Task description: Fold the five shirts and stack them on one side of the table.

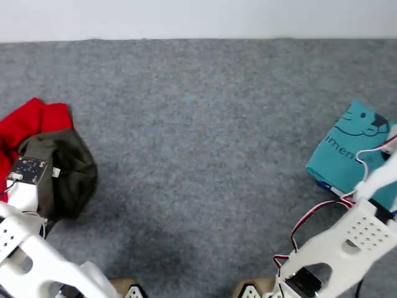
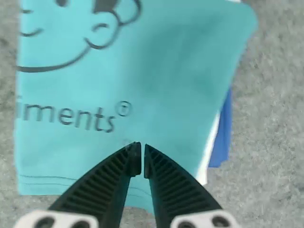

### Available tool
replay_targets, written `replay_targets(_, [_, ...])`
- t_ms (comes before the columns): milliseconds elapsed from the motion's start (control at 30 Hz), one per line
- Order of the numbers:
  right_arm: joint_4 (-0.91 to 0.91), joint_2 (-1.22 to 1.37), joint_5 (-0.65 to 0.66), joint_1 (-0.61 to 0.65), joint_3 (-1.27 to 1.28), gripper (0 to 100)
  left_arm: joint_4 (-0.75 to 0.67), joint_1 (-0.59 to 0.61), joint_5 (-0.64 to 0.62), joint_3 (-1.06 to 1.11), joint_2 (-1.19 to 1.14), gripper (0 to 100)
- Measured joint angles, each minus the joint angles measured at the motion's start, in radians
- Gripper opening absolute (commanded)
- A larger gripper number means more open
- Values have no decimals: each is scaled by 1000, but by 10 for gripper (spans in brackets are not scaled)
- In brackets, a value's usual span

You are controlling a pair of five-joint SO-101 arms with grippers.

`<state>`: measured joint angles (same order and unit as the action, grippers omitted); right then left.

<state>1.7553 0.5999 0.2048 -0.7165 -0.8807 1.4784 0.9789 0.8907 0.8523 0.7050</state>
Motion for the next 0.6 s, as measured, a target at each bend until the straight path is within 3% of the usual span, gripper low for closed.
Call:
replay_targets(133, [0,-54,43,-9,0,8,43,0,-3,-72,0,19])
replay_targets(300, [0,-235,86,18,49,8,51,44,-112,-172,0,50])
replay_targets(467, [0,-486,87,150,344,8,54,48,-126,-190,0,227])
replay_targets(600, [0,-667,41,296,655,9,20,48,-127,-187,0,242])
